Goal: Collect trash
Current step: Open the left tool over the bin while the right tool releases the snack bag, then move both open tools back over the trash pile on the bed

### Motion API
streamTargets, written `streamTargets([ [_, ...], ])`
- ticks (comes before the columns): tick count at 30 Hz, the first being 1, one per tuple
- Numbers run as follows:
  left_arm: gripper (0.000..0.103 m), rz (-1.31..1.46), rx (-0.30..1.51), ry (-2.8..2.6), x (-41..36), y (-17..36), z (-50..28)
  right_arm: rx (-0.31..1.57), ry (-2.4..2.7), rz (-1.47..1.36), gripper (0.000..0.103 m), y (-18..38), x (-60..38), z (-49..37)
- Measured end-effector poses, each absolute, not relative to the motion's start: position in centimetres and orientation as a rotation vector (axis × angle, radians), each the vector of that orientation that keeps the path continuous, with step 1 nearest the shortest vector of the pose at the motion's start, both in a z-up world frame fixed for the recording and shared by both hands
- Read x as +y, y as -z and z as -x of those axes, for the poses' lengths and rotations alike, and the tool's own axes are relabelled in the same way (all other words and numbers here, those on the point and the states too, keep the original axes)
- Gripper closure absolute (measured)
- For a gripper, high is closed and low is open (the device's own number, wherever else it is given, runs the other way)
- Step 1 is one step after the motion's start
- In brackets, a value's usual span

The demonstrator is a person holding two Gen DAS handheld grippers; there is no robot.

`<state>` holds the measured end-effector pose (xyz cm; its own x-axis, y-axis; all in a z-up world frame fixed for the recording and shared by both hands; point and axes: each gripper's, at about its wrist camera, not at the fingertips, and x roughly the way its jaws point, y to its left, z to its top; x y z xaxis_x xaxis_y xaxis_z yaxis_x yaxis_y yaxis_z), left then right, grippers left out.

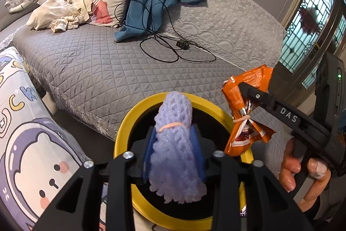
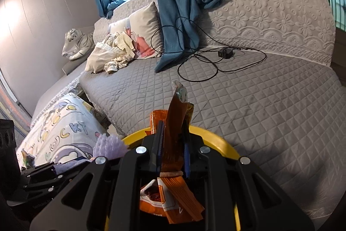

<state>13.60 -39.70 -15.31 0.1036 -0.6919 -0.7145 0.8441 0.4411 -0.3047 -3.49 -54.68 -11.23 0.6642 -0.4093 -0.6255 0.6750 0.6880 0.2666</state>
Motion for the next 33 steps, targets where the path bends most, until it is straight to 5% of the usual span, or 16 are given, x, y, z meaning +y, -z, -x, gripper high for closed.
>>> streamTargets([
  [1, 0.048, -0.195, 0.924, 1.140, -39.6, 15.4, -13.6, 0.562, 0.651, -0.520, 0.081, 11.2, -54.8, 3.6],
  [3, 0.044, -0.195, 0.919, 1.128, -39.5, 15.5, -13.5, 0.560, 0.664, -0.538, 0.066, 11.3, -55.1, 3.9],
  [16, 0.043, -0.109, 0.878, 1.067, -34.6, 13.4, -15.6, 0.527, 0.652, -0.511, 0.066, 8.6, -53.6, 3.3],
  [33, 0.043, 0.022, 0.696, 0.733, -16.2, 5.7, -21.2, 0.470, 0.322, -0.336, 0.066, 2.8, -40.5, -6.2],
])
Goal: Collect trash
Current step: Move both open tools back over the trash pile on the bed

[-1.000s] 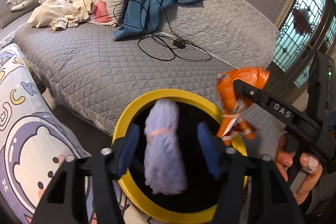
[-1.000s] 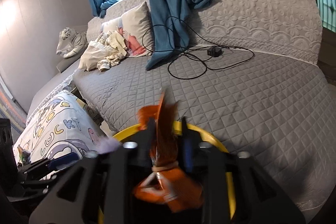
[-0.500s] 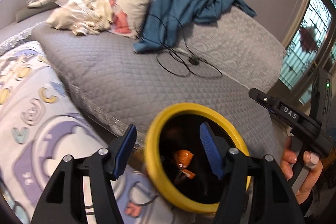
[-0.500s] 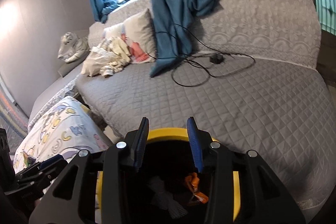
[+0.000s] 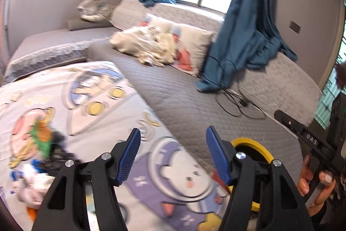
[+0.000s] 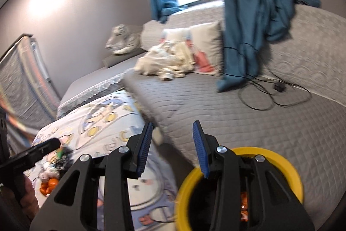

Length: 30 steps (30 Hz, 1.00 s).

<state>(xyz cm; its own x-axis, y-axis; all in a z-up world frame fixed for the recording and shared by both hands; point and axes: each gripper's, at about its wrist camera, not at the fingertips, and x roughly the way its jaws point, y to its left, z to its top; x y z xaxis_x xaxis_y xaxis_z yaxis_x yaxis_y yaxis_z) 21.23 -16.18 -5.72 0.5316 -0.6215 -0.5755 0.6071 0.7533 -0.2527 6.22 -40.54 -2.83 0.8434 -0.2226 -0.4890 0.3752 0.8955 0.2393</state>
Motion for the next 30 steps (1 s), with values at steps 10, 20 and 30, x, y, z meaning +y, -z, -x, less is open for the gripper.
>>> streamTargets([
  [10, 0.039, 0.027, 0.632, 0.542, -7.0, 3.0, -23.0, 0.472, 0.107, -0.229, 0.065, 0.8, -31.1, -10.6],
  [20, 0.032, 0.045, 0.616, 0.405, -0.4, 2.4, -24.8, 0.510, -0.068, -0.152, 0.059, 1.2, -23.2, -13.2],
  [30, 0.019, 0.060, 0.670, 0.307, 2.5, 5.7, -28.3, 0.601, -0.240, -0.131, 0.054, 5.1, -18.3, -14.0],
])
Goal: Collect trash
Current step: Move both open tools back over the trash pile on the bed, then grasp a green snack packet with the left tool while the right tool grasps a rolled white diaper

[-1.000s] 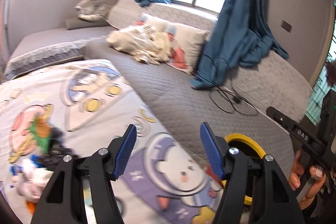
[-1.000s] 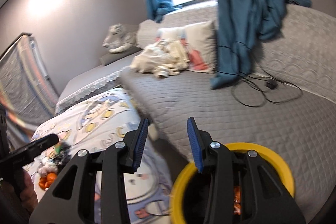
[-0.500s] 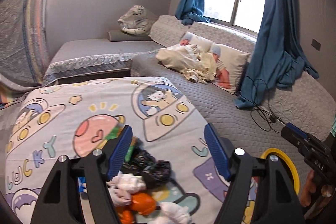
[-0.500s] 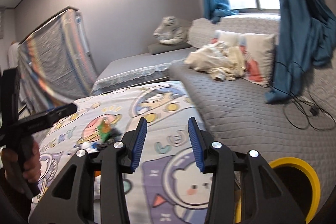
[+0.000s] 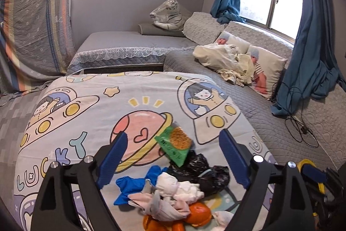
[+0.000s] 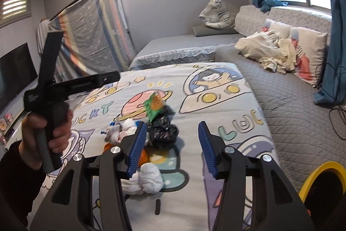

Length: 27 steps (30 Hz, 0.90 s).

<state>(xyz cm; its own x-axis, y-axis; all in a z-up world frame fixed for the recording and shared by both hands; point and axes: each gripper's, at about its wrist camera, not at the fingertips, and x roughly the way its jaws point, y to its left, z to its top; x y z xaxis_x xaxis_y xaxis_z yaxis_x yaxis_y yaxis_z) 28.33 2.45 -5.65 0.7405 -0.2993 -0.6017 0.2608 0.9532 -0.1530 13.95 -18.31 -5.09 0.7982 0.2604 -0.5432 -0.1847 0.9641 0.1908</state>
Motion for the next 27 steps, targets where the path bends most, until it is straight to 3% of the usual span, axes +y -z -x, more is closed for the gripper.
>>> streamTargets([
  [5, 0.014, 0.075, 0.712, 0.286, 2.8, 7.9, -30.7, 0.670, -0.321, -0.121, 0.052, 7.8, -16.6, -14.4],
  [12, 0.011, 0.049, 0.782, 0.260, 2.5, 11.0, -33.5, 0.740, -0.409, -0.124, 0.034, 10.6, -15.1, -15.0],
  [27, 0.012, -0.011, 0.889, 0.276, -0.9, 14.5, -37.9, 0.876, -0.463, -0.103, 0.029, 14.6, -13.4, -15.8],
])
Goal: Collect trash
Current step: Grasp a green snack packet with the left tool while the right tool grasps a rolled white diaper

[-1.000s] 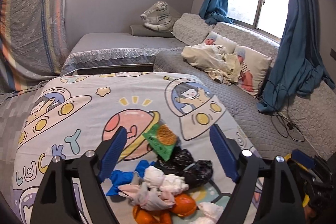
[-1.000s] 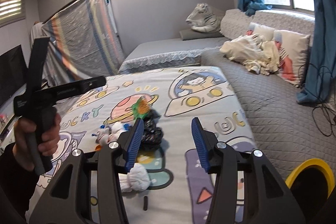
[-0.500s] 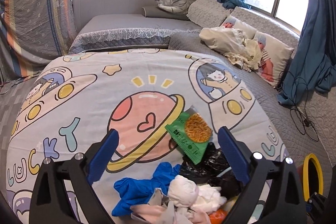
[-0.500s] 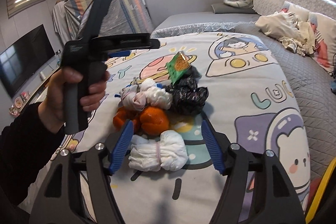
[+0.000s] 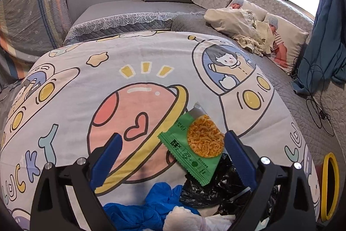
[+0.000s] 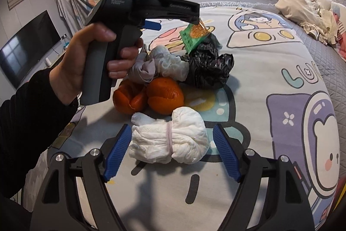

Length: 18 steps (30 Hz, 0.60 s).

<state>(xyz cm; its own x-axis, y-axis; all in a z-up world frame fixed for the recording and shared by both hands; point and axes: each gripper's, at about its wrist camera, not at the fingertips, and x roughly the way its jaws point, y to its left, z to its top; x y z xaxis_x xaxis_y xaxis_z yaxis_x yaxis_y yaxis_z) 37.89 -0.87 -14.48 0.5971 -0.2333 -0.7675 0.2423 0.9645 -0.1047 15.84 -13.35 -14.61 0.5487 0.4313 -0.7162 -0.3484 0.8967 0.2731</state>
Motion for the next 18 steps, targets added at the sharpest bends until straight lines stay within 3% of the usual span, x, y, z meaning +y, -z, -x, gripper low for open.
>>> streamTargets([
  [5, 0.012, -0.029, 0.918, 0.298, -1.9, 15.1, -38.5, 0.901, -0.458, -0.105, 0.030, 15.3, -13.2, -16.1],
  [11, 0.034, -0.023, 0.947, 0.323, -2.7, 15.7, -38.9, 0.917, -0.463, -0.113, 0.035, 15.9, -13.0, -16.5],
  [12, 0.042, -0.015, 0.952, 0.329, -2.8, 15.8, -39.0, 0.920, -0.469, -0.115, 0.038, 16.0, -12.9, -16.5],
  [13, 0.060, -0.006, 0.955, 0.333, -2.8, 15.9, -39.0, 0.920, -0.471, -0.113, 0.040, 16.0, -12.8, -16.4],
  [16, 0.086, 0.018, 0.968, 0.362, -3.2, 15.9, -39.1, 0.918, -0.470, -0.115, 0.043, 16.0, -12.9, -16.6],
  [18, 0.097, 0.015, 0.964, 0.379, -3.6, 15.7, -38.9, 0.918, -0.470, -0.126, 0.045, 16.0, -13.1, -16.6],
])
